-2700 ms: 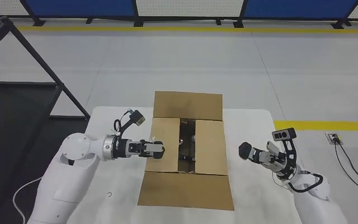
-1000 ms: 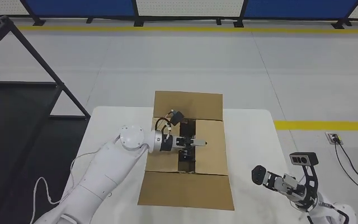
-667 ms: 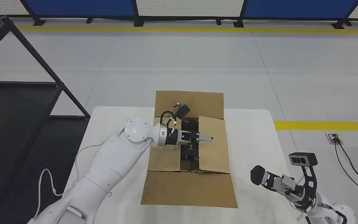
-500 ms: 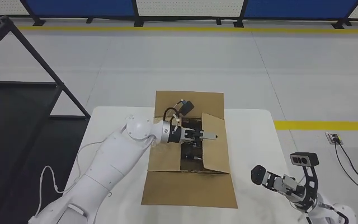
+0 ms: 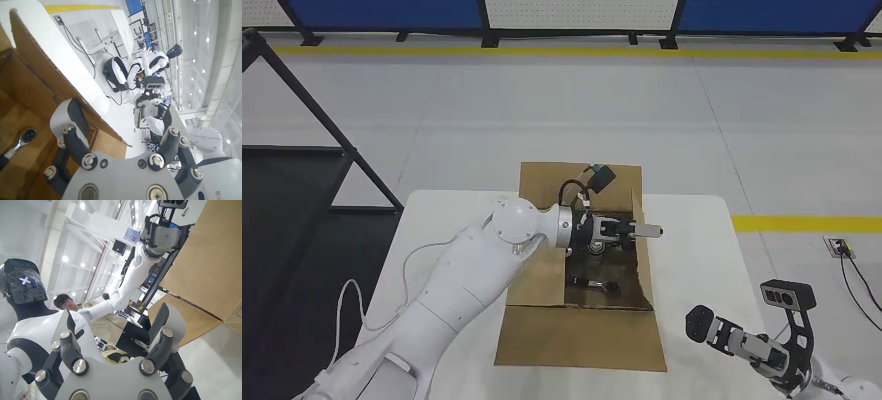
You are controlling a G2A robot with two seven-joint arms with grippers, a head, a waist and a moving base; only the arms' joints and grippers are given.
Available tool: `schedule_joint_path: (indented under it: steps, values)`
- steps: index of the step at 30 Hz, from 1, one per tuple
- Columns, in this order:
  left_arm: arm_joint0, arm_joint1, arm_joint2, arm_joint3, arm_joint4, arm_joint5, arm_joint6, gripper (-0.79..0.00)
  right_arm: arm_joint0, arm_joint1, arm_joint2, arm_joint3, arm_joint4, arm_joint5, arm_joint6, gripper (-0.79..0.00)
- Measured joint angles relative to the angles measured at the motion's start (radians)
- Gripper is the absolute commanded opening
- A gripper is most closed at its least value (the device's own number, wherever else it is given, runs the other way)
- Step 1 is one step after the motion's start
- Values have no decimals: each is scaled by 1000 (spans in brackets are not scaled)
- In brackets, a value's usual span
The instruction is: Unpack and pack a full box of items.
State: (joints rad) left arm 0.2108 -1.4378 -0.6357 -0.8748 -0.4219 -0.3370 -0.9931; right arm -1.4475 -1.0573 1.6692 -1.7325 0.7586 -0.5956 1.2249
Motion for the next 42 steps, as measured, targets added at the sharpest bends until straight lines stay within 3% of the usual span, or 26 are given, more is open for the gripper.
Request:
schedule_joint_path:
  steps: [14,20,25,30,36,42]
  values:
    - [4,1,-2,-11,8,3,8,0,-12,10,-10,-2,-24,-34,-34,0]
    - [-4,-14,-2,-85,50,81,98,0,-21,8,-10,-40,-36,-44,-79,0]
    - [-38,-66,48,-35,38,93,132,0,-44,5,9,-45,-61,-86,-158,0]
    - [-70,-134,109,77,11,76,132,0,-63,1,18,-56,-124,-103,-240,0]
    - [-94,-209,151,201,-12,27,135,0,-63,-1,14,-72,-156,-108,-279,0]
    - [-113,-266,168,297,-16,-9,121,0,-55,-1,14,-71,-205,-108,-303,0]
